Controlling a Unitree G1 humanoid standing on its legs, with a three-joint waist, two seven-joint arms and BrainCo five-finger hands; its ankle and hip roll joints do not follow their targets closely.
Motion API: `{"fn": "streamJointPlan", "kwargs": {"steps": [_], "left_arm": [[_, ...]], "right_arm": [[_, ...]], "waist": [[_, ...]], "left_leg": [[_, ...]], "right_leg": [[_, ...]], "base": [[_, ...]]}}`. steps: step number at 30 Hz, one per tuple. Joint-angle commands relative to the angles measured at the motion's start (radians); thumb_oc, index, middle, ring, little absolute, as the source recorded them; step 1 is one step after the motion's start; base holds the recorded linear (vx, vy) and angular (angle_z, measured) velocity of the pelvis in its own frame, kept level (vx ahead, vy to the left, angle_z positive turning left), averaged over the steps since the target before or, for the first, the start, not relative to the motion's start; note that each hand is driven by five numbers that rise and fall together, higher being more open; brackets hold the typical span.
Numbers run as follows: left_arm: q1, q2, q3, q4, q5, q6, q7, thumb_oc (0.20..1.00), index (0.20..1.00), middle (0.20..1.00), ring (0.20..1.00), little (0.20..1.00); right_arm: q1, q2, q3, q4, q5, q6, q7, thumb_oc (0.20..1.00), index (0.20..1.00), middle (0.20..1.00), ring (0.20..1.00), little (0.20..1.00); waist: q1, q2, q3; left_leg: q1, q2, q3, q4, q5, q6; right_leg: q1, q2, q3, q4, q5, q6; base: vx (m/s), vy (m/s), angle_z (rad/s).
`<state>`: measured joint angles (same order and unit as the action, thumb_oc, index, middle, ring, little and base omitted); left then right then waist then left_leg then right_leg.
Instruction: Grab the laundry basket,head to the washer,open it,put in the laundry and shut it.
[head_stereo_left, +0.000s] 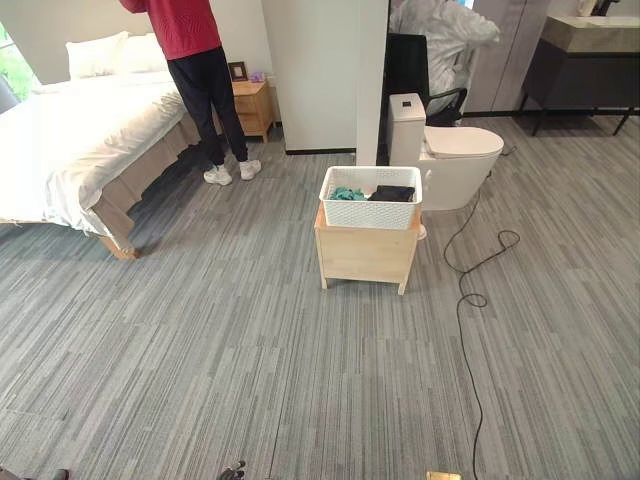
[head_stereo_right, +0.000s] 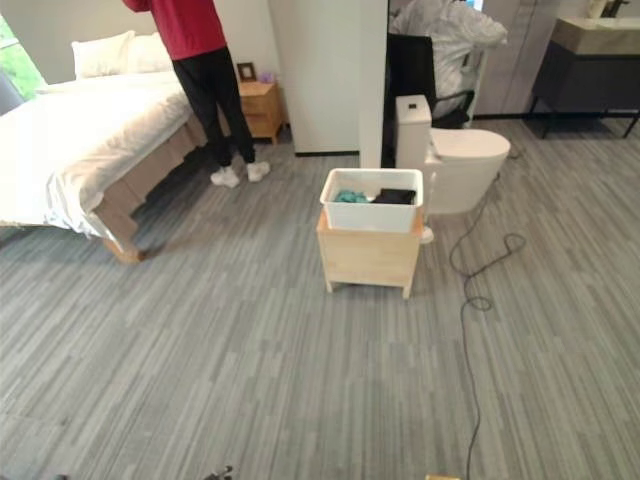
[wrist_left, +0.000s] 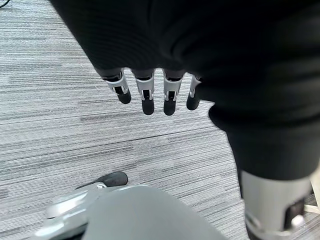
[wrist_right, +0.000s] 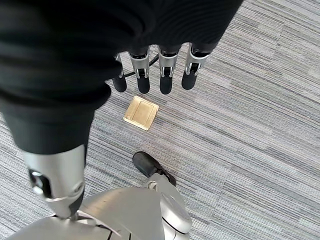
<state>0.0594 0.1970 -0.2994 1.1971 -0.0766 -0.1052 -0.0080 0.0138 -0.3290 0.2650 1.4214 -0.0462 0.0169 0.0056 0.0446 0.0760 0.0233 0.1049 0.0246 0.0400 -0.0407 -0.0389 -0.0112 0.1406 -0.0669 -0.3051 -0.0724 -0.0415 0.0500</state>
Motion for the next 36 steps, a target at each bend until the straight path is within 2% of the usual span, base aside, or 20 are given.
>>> {"fn": "streamJointPlan", "kwargs": {"steps": [1,36], "left_arm": [[-0.057,0.041,0.002,0.055,0.008,-0.028,0.003,1.0,1.0,1.0,1.0,1.0],[-0.064,0.017,0.001,0.092,0.015,-0.023,0.017,1.0,1.0,1.0,1.0,1.0]], "right_arm": [[-0.04,0.005,0.025,0.068,0.011,-0.003,0.0,1.0,1.0,1.0,1.0,1.0],[-0.027,0.034,0.046,0.052,-0.003,-0.006,-0.017,1.0,1.0,1.0,1.0,1.0]], "waist": [[0.021,-0.077,-0.037],[0.002,-0.077,-0.038]], "left_leg": [[-0.031,0.034,-0.04,-0.047,0.016,-0.063],[-0.026,0.04,-0.025,-0.047,0.013,-0.065]], "right_leg": [[-0.003,-0.122,0.027,-0.015,0.039,0.092],[-0.011,-0.115,0.049,-0.015,0.036,0.087]], "base": [[0.0,0.0,0.0],[0.0,-0.001,-0.01]]}}
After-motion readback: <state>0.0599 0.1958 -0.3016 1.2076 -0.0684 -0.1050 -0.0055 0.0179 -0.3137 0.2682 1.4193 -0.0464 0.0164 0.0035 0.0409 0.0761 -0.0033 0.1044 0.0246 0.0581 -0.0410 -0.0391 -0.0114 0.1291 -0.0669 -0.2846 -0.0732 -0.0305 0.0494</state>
